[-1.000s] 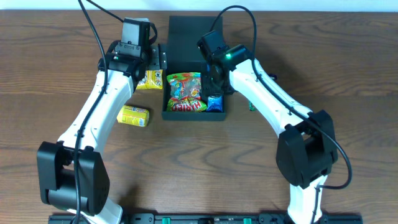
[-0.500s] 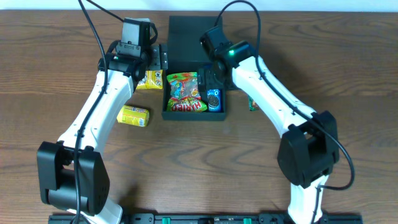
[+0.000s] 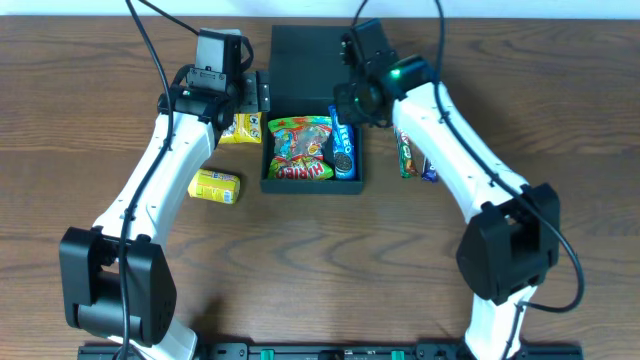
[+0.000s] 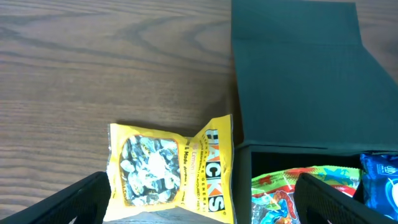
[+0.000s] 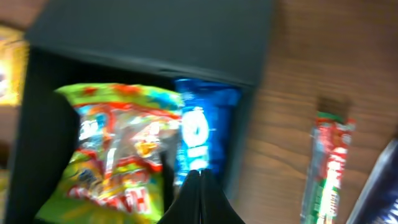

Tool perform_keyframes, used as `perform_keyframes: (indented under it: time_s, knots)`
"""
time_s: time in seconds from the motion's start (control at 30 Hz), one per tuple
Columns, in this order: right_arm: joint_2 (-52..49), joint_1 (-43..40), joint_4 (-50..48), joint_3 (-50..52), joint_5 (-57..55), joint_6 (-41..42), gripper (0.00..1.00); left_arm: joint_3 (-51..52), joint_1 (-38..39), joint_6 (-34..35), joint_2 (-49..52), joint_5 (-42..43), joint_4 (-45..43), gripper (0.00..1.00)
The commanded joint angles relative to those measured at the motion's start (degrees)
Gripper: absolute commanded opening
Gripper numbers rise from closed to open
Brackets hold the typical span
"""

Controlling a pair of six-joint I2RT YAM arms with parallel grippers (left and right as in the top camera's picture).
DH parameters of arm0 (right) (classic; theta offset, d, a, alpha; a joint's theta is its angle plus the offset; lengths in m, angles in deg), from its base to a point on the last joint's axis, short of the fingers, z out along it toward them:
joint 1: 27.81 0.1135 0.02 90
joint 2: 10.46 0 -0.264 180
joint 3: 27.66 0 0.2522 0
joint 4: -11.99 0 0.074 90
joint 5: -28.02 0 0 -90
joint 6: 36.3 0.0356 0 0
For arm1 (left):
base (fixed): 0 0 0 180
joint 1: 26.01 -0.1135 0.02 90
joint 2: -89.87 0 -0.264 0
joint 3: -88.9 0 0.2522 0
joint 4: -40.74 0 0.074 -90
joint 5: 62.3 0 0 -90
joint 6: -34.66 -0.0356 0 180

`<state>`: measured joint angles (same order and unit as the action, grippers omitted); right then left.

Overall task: Pack container
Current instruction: 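Lower the Oreo pack into the box beside the Haribo bag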

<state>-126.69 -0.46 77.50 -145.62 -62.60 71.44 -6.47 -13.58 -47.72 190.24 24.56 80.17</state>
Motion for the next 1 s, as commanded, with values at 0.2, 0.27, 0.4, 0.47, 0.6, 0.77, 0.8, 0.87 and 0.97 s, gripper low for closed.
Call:
perform_keyframes:
  time_s: [0.2,0.27,0.4,0.47,0.6,0.77,0.8,0.87,0.97]
  knots:
    - [-9.9,2.8,-6.0,-1.0,-5.5,-2.1,0.01,-0.7,-0.1,-0.3,0.0,0.2,0.9,0.95]
    - [-11.3,2.7,-6.2,-1.0,-9.0,-1.9,0.01,-0.7,-0.1,-0.3,0.0,0.2,1.4,0.95]
    - [-13.1,2.6,-6.3,-1.0,-11.6,-1.9,0.01,-0.7,-0.1,-0.3,0.0,0.2,2.8,0.95]
    - [-13.6,2.6,-6.4,-1.0,-11.6,-1.9,0.01,-0.7,-0.1,-0.3,0.0,0.2,3.4,0.95]
    - [-12.6,2.7,-6.1,-1.6,-11.4,-1.9,0.01,-0.7,-0.1,-0.3,0.0,0.2,3.9,0.95]
    - [-8.2,2.6,-8.5,-2.1,-11.6,-2.0,0.01,-0.7,-0.1,-0.3,0.0,0.2,4.1,0.95]
    - [-7.7,2.4,-9.2,-2.1,-11.6,-2.0,0.01,-0.7,-0.1,-0.3,0.0,0.2,4.1,0.95]
    - [-7.6,2.2,-10.1,-2.1,-11.7,-2.2,0.01,-0.7,-0.1,-0.3,0.0,0.2,4.1,0.95]
    - [-9.0,1.7,-10.1,-1.8,-13.0,-2.1,0.01,-0.7,-0.1,-0.3,0.0,0.2,4.1,0.95]
